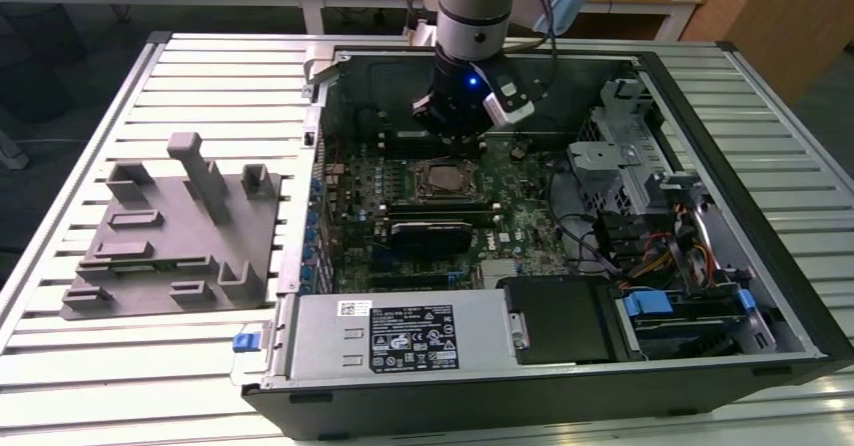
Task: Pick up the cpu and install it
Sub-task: 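Install the first cpu locking lever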
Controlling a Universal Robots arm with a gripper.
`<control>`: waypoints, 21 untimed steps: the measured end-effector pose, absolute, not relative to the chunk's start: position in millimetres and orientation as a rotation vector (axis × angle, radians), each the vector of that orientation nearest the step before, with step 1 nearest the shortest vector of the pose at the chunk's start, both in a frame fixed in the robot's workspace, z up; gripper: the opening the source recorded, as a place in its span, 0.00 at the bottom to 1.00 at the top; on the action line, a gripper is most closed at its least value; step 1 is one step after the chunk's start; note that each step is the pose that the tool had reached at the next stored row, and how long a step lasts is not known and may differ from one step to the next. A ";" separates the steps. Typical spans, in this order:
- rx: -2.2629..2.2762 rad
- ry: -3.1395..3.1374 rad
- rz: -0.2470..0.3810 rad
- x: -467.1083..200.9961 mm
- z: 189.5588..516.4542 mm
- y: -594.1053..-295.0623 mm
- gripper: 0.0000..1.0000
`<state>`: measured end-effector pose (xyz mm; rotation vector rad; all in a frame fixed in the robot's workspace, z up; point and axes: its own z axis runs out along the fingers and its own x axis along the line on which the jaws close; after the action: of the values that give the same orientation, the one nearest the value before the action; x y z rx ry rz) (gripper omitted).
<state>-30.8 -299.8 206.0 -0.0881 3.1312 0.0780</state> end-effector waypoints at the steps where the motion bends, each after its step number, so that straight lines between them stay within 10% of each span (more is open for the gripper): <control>1: -0.088 3.131 0.078 -30.6 205.2 -299.8 0.11; 21: -0.088 3.132 0.065 -29.2 200.9 -299.8 0.11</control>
<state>-29.2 -299.8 200.9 -0.0884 3.1318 0.0650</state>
